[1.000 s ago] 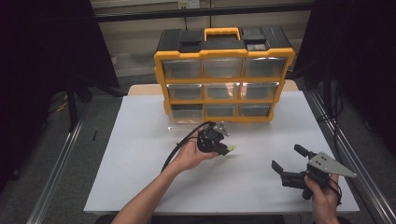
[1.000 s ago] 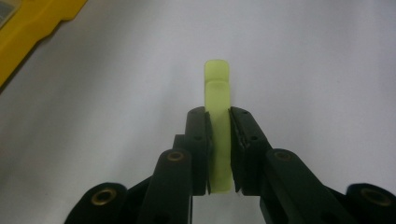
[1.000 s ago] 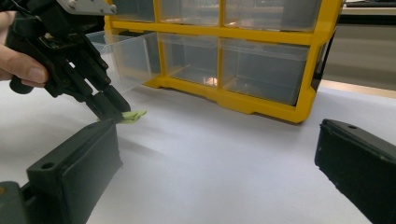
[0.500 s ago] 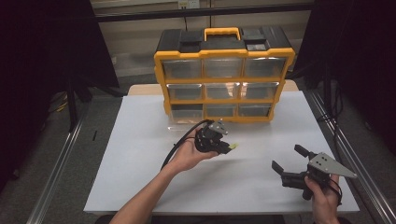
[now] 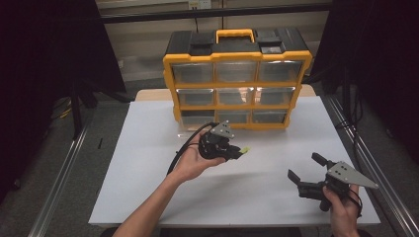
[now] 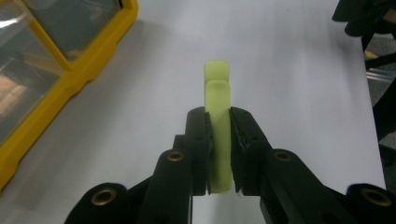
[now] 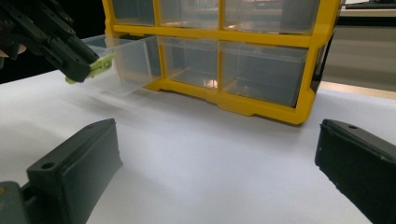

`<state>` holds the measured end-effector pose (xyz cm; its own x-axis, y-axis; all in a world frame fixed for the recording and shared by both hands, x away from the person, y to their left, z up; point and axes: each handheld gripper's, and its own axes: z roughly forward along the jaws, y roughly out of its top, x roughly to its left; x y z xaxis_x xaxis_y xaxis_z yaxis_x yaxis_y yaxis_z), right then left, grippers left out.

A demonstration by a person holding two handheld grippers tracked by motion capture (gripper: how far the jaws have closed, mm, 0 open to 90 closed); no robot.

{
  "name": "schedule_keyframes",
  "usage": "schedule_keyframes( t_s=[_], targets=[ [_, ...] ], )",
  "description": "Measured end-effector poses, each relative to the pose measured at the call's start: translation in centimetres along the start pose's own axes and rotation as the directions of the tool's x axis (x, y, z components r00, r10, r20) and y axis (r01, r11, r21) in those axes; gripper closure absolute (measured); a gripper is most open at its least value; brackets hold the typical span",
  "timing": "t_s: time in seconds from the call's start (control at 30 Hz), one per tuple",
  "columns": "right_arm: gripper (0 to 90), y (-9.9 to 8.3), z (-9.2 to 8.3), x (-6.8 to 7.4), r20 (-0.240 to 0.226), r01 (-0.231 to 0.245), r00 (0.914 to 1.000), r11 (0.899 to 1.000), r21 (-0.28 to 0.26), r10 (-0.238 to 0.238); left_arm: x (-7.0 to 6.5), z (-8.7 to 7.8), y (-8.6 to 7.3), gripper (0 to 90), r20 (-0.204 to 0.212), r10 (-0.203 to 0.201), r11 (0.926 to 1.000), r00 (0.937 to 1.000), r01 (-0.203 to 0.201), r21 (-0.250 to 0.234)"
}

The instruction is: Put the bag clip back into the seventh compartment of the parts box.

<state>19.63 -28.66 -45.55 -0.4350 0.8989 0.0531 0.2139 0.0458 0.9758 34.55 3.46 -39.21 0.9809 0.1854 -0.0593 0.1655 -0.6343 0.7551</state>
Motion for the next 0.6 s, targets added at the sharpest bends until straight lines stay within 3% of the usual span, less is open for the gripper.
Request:
schedule_keyframes(
  t_s=[0.17, 0.33, 0.43, 0.5, 0.6],
  targets=[
    [0.0, 0.0, 0.0, 0.0, -0.003, 0.001, 1.0, 1.0, -0.003, -0.001, 0.0, -1.1, 0.0, 78.4, 0.011, -0.003, 0.9982, 0.9999, 0.004, -0.06],
    [0.0, 0.0, 0.1, 0.1, -0.001, -0.001, 1.0, 1.0, -0.003, 0.001, -0.4, -1.8, 0.3, 78.4, 0.003, -0.004, 0.9909, 1.0, 0.004, -0.134],
    [0.0, 0.0, 0.0, 0.1, -0.004, -0.002, 1.0, 1.0, -0.001, 0.002, -0.3, -2.4, 0.3, 78.4, -0.006, 0.003, 0.9892, 1.0, -0.004, -0.147],
    [0.0, 0.0, 0.0, 0.1, -0.004, -0.004, 1.0, 1.0, -0.002, 0.004, -0.2, -2.8, 0.3, 78.4, 0.01, -0.015, 0.9856, 0.9998, 0.017, -0.168],
    [0.0, 0.0, 0.1, 0.1, -0.004, -0.003, 1.0, 1.0, -0.008, 0.003, -0.1, -3.2, 0.4, 78.4, -0.007, -0.006, 0.9842, 1.0, 0.005, -0.177]
  ],
)
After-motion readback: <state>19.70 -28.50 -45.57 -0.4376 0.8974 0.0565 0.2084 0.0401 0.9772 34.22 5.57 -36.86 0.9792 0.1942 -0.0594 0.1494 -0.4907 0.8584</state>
